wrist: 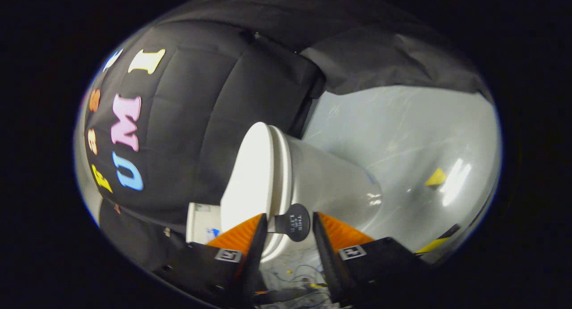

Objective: Open the toilet lid.

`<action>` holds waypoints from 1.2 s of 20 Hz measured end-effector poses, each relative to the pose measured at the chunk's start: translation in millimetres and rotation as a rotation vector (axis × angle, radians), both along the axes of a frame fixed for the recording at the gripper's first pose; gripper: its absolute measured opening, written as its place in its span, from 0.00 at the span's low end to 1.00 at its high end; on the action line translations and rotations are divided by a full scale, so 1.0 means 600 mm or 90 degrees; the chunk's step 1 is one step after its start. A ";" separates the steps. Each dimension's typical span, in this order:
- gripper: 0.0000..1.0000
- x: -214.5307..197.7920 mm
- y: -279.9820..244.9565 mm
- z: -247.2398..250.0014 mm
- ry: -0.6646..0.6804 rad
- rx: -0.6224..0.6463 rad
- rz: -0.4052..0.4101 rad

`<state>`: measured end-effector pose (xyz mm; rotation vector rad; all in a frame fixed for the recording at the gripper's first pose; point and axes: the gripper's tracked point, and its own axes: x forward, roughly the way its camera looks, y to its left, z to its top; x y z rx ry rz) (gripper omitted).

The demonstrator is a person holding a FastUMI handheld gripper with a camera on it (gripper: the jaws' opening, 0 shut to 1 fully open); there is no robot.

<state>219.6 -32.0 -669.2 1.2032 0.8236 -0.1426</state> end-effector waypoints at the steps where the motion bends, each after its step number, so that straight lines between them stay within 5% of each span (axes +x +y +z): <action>1: 0.40 0.005 -0.009 -0.003 0.001 0.026 -0.027; 3: 0.07 0.005 -0.006 0.015 0.008 0.076 -0.059; 24: 0.05 0.052 0.117 0.351 -0.118 -0.235 0.116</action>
